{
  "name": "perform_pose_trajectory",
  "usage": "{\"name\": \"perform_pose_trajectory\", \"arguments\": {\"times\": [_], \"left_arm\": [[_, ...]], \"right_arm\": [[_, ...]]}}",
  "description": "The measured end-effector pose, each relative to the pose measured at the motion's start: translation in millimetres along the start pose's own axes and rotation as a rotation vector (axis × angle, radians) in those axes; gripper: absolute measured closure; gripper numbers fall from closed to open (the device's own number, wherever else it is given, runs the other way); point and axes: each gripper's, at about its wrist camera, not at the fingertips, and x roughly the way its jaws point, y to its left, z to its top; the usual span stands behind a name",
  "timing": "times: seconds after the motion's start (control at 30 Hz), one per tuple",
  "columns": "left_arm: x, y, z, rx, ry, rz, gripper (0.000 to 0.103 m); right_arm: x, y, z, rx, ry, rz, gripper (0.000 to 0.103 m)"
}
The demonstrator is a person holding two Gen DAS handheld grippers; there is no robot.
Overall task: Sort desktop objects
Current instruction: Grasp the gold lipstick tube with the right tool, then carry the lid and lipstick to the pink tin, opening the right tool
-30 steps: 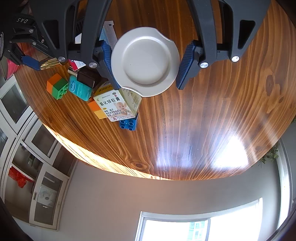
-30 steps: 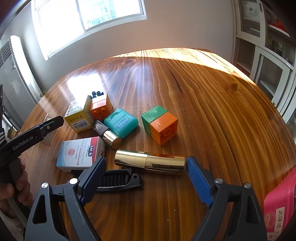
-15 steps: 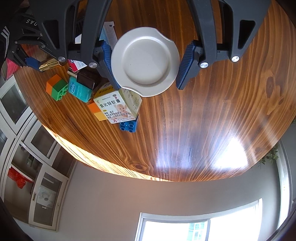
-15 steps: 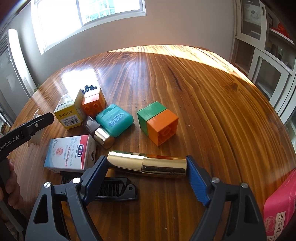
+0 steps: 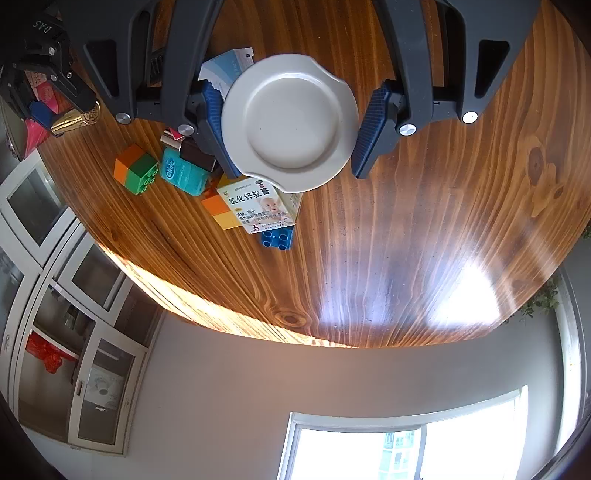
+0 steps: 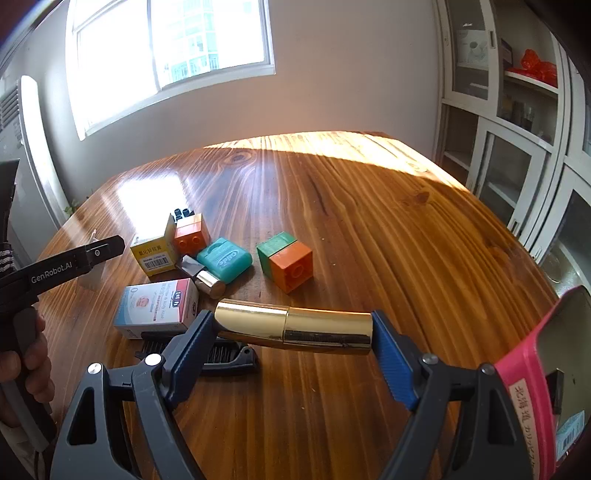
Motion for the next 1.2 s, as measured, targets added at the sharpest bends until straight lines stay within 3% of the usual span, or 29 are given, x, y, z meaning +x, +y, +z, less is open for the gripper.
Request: {"name": "perform_pose_trajectory", "arguments": {"times": [0.63,1.2], "left_arm": [[-44.5,-62.3,-7.8,0.112,-0.059,-0.112,0.038],[-82.9,-159.5,-39.6,0.254,-0.06,-0.289,0.038]], "right_arm": [[-72.8,-48.8,-31.3,0.157,-0.169,-0.15,0.017],[-144.9,-135.4,-76.1,0.3,-0.184,-0.314,0.017]]}}
